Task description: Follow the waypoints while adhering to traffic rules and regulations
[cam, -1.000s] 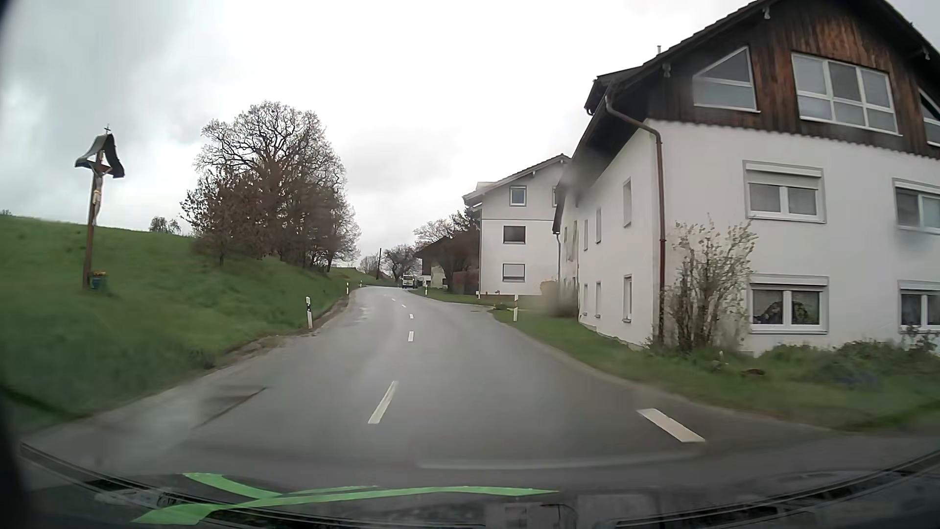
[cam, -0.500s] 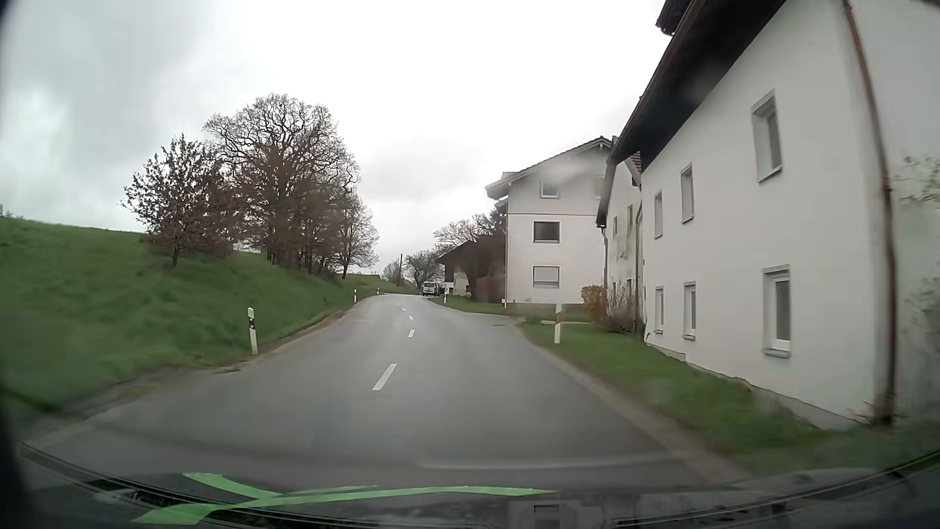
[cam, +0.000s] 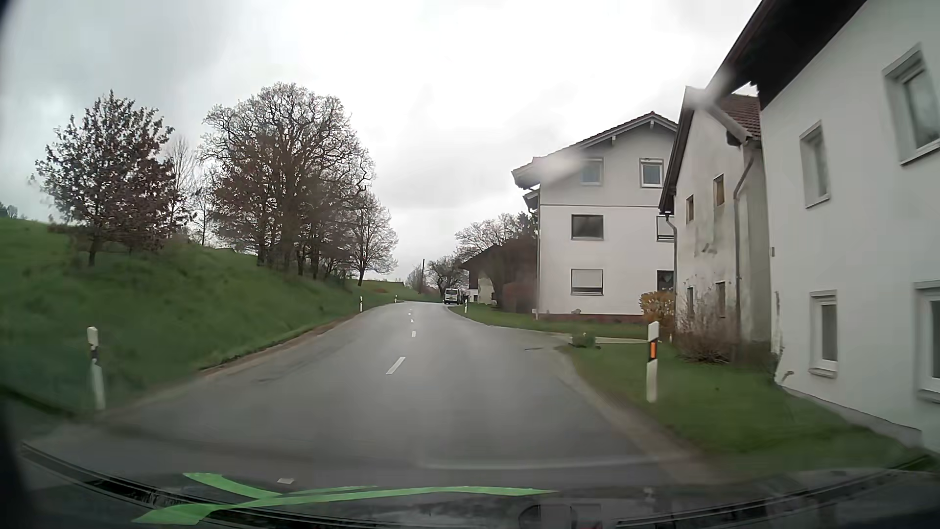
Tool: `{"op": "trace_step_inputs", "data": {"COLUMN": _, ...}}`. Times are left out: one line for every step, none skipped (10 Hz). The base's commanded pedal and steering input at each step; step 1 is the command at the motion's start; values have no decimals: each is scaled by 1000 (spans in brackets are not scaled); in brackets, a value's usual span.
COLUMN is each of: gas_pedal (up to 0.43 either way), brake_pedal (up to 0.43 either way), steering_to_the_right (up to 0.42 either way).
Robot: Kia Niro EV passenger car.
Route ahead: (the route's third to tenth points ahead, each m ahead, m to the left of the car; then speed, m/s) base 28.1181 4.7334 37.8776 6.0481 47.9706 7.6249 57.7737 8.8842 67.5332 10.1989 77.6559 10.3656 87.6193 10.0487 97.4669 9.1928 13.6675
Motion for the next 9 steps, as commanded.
{"op": "trace_step_inputs", "data": {"gas_pedal": 28, "brake_pedal": 0, "steering_to_the_right": -34}}
{"op": "trace_step_inputs", "data": {"gas_pedal": 28, "brake_pedal": 0, "steering_to_the_right": -34}}
{"op": "trace_step_inputs", "data": {"gas_pedal": 28, "brake_pedal": 0, "steering_to_the_right": -34}}
{"op": "trace_step_inputs", "data": {"gas_pedal": 20, "brake_pedal": 0, "steering_to_the_right": -34}}
{"op": "trace_step_inputs", "data": {"gas_pedal": 20, "brake_pedal": 0, "steering_to_the_right": -34}}
{"op": "trace_step_inputs", "data": {"gas_pedal": 20, "brake_pedal": 0, "steering_to_the_right": -34}}
{"op": "trace_step_inputs", "data": {"gas_pedal": 20, "brake_pedal": 0, "steering_to_the_right": -34}}
{"op": "trace_step_inputs", "data": {"gas_pedal": 20, "brake_pedal": 0, "steering_to_the_right": -33}}
{"op": "trace_step_inputs", "data": {"gas_pedal": 20, "brake_pedal": 0, "steering_to_the_right": -30}}
